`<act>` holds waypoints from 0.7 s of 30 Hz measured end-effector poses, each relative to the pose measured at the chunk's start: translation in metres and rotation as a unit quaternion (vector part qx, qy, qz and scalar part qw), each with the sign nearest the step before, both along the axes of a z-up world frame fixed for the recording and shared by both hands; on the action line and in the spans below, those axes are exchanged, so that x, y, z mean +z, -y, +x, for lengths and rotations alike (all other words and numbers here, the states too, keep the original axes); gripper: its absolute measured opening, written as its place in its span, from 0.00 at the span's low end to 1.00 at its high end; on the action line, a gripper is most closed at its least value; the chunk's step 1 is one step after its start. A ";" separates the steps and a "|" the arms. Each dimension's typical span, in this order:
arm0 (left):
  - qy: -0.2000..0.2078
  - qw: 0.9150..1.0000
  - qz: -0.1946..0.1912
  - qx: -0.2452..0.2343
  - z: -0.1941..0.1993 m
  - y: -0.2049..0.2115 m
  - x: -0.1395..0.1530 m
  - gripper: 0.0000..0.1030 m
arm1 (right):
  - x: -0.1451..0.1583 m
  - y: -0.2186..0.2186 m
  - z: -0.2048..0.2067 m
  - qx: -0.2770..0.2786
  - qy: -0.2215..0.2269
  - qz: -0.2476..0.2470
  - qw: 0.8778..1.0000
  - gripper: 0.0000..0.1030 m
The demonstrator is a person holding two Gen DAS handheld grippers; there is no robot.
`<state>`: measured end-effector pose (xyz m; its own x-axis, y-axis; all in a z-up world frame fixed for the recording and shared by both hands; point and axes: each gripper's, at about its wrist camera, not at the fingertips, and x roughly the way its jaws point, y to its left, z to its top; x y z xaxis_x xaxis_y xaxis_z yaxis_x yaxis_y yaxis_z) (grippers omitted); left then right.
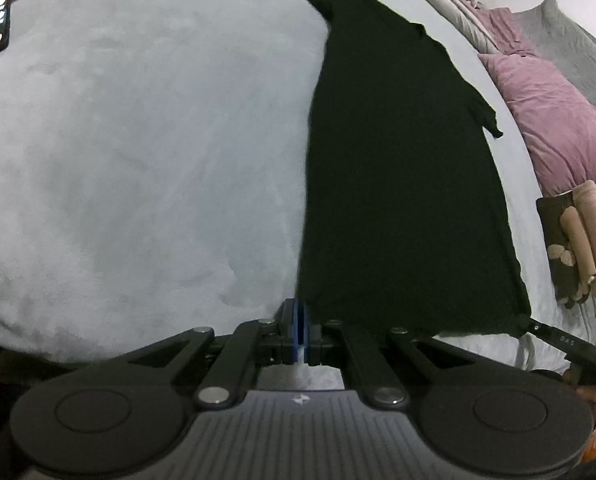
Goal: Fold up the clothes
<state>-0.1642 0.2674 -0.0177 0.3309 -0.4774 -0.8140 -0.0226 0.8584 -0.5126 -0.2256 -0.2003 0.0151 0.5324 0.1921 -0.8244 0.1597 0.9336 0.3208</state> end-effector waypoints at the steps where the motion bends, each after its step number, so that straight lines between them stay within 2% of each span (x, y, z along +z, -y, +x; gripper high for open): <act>1: 0.002 1.000 -0.001 0.001 0.001 -0.001 0.001 0.03 | -0.001 0.000 0.000 0.000 -0.001 0.000 1.000 0.10; 2: 0.004 1.000 -0.002 0.002 0.002 -0.002 0.003 0.06 | -0.002 0.000 0.000 0.000 -0.003 0.001 1.000 0.12; 4: 0.008 1.000 -0.004 0.005 0.003 -0.004 0.006 0.12 | -0.002 0.001 0.000 -0.001 -0.002 0.000 1.000 0.27; 5: 0.010 1.000 -0.008 0.010 0.005 -0.005 0.006 0.18 | 0.000 0.001 0.000 -0.002 0.000 -0.003 1.000 0.32; 7: 0.016 1.000 -0.015 0.022 0.011 -0.008 0.007 0.23 | 0.003 0.001 0.001 -0.002 0.004 -0.009 1.000 0.41; 13: 0.035 0.999 -0.012 0.040 0.037 -0.005 0.013 0.29 | 0.016 0.000 0.014 0.001 0.016 -0.022 1.000 0.44; 21: 0.058 0.997 -0.018 0.057 0.088 0.006 0.022 0.30 | 0.031 -0.018 0.050 0.030 0.032 -0.029 0.999 0.44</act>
